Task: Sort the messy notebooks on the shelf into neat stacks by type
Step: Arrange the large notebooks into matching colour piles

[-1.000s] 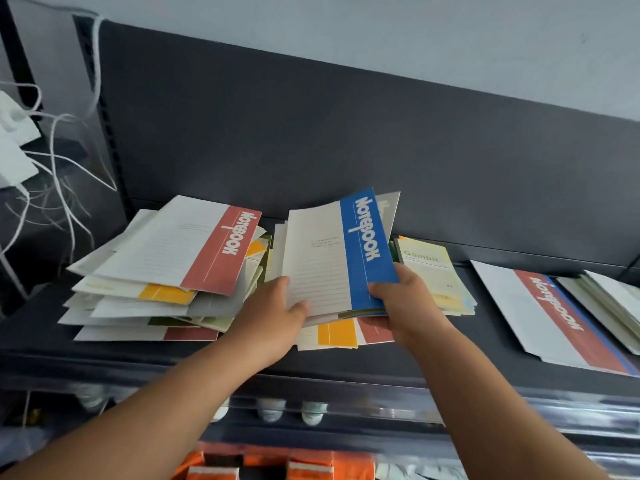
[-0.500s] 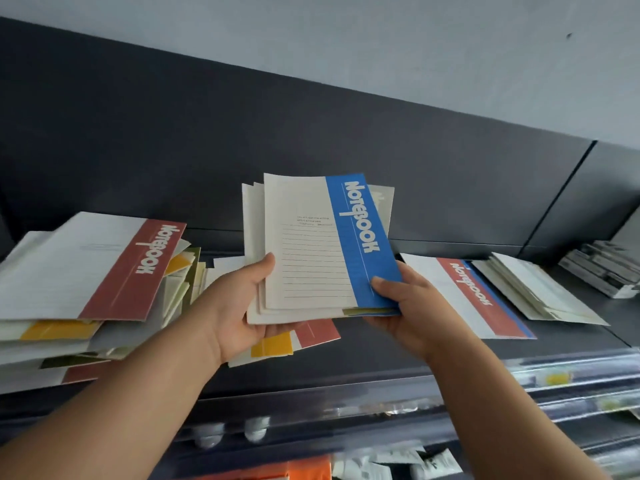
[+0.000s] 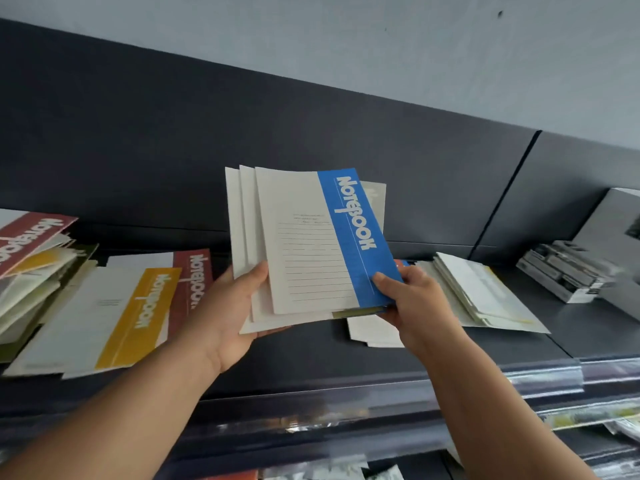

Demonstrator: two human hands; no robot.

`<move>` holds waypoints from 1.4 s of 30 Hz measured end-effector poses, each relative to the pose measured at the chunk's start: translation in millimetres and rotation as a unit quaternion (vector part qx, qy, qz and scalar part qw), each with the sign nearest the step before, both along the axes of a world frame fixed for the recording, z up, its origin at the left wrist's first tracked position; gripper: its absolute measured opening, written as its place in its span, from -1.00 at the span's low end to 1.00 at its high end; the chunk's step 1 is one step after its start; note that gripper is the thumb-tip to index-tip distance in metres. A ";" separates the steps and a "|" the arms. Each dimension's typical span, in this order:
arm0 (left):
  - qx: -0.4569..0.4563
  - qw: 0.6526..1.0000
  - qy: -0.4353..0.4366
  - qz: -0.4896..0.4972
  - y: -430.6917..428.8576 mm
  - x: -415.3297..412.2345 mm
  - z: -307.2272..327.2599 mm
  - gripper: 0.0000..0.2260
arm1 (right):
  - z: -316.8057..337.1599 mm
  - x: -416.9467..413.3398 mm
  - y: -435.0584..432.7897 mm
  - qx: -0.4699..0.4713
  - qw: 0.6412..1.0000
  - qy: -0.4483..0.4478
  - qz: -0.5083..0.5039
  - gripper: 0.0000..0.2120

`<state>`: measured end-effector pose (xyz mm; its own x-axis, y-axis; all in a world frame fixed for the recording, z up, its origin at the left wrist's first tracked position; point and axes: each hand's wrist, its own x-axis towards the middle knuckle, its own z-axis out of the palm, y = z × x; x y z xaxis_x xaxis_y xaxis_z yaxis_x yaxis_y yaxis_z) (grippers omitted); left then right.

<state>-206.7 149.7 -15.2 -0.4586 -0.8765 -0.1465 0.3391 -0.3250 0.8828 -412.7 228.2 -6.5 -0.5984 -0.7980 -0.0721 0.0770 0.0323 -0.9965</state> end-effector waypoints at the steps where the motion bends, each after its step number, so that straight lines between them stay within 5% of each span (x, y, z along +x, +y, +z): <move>1: -0.003 1.000 -0.001 0.004 5.3 -12.4 -0.7 -0.75 | -0.4 -14.4 3.2 -0.002 1.000 -0.011 0.005 -0.95; 7: -0.013 0.997 0.001 0.071 30.2 -67.1 -10.0 -0.79 | -6.8 -75.3 13.6 0.006 0.998 -0.033 0.054 -0.91; 11: 0.003 0.995 -0.001 0.097 43.2 -87.6 -9.8 -0.80 | 4.8 -97.3 16.8 0.003 0.997 0.027 0.078 -0.92; 23: -0.040 0.992 -0.054 0.102 46.2 -111.7 -0.6 -0.72 | -2.8 -106.4 20.8 0.015 0.985 0.172 -0.015 -0.88; 26: -0.033 0.994 -0.065 0.083 40.5 -109.6 -0.1 -0.69 | 2.0 -114.1 22.1 0.021 0.995 0.092 0.022 -0.96; 32: -0.056 0.994 -0.092 0.004 30.3 -93.7 2.4 -0.68 | 18.9 -144.6 5.1 0.095 0.990 -0.073 0.076 -0.72; 42: -0.061 0.991 -0.110 -0.045 34.2 -101.9 8.6 -0.69 | 14.5 -150.3 5.0 0.033 0.999 -0.021 0.000 -0.86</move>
